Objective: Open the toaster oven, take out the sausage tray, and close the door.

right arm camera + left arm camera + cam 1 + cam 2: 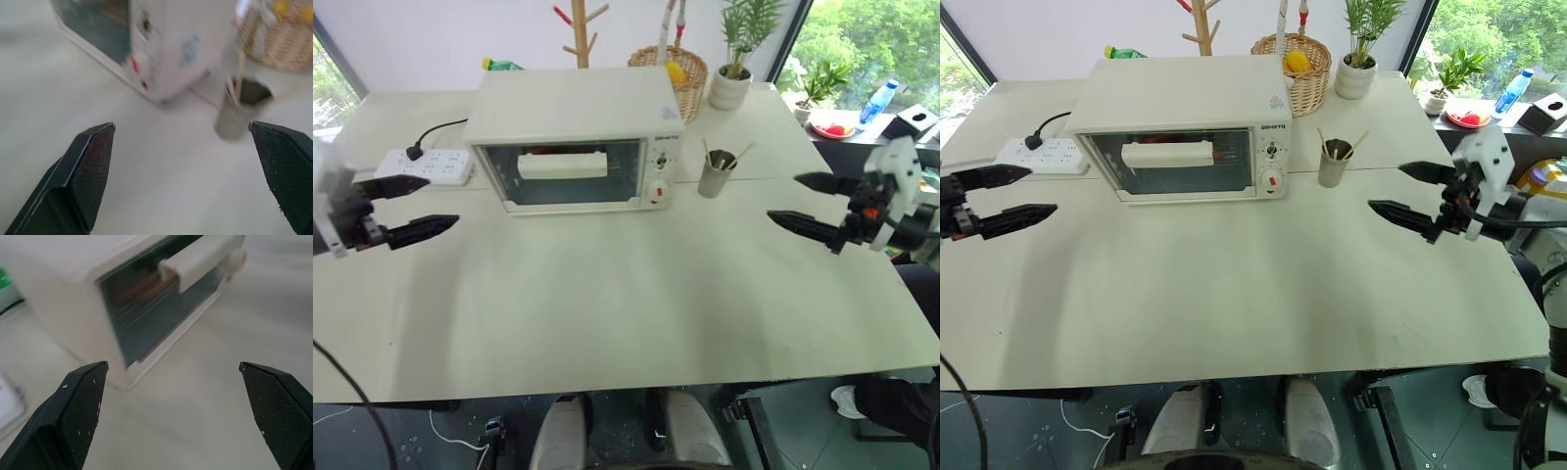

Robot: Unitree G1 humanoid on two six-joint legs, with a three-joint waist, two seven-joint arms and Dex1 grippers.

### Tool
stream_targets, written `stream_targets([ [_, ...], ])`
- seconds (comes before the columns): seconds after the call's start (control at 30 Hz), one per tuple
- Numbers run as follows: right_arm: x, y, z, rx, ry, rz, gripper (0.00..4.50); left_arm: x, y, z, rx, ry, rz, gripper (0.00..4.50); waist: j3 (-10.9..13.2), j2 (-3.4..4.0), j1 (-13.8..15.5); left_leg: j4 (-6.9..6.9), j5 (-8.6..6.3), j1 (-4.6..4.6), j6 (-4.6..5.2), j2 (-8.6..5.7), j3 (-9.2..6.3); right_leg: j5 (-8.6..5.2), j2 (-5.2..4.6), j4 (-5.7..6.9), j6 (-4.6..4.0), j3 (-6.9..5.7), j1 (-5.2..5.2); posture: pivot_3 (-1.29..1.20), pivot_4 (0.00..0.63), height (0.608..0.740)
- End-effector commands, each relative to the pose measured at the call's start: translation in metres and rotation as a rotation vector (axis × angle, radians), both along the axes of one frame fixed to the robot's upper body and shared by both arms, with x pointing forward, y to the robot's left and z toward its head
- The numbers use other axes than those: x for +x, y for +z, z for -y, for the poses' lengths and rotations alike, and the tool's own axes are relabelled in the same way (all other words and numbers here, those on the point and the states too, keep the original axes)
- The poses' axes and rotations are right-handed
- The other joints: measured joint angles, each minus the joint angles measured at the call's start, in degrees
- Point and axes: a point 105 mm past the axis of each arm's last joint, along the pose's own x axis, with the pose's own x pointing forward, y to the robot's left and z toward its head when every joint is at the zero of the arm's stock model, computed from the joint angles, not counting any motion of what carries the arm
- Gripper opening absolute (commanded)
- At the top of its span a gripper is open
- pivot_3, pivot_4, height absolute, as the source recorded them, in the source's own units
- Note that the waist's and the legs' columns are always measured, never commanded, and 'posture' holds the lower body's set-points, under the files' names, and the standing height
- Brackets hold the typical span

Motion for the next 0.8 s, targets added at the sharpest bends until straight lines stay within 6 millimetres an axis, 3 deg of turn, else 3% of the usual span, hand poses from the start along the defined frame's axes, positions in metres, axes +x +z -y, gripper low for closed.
stream_targets([
  [0.03, -0.005, 0.015, -0.046, 0.031, 0.103, 0.045, 4.49, 0.007, 0.018, 0.023, 0.001, -0.1, 0.041, 4.5, -0.01, -0.01, 0.05, 0.03, 0.0, -0.01, 0.0, 0.0, -0.02, 0.0, 0.04, 0.0, 0.0, 0.0, 0.0, 0.0, 0.15, 0.74],
  [0.2, 0.021, 0.017, -0.101, 0.11, 0.102, 0.049, 4.49, 0.023, 0.028, 0.05, -0.015, -0.22, 0.051, 4.5, -0.01, -0.02, 0.09, 0.07, 0.0, -0.06, 0.0, -0.03, -0.01, 0.01, 0.03, 0.04, 0.01, 0.01, -0.02, 0.0, 0.15, 0.74],
  [0.43, 0.037, 0.003, -0.152, 0.12, 0.143, 0.033, 4.49, 0.031, 0.035, 0.054, -0.004, -0.271, 0.044, 4.5, -0.02, -0.03, 0.1, 0.07, -0.01, -0.25, 0.04, -0.07, -0.04, 0.02, 0.03, 0.07, 0.01, 0.01, -0.19, 0.0, 0.15, 0.74],
  [0.8, 0.051, -0.005, -0.194, 0.102, 0.236, 0.026, 4.49, 0.026, 0.035, 0.047, 0.001, -0.27, 0.025, 4.5, -0.02, -0.03, -0.02, 0.08, -0.01, -0.24, 0.04, -0.06, -0.06, 0.02, 0.03, 0.13, 0.02, 0.01, -0.2, 0.0, 0.15, 0.74],
])
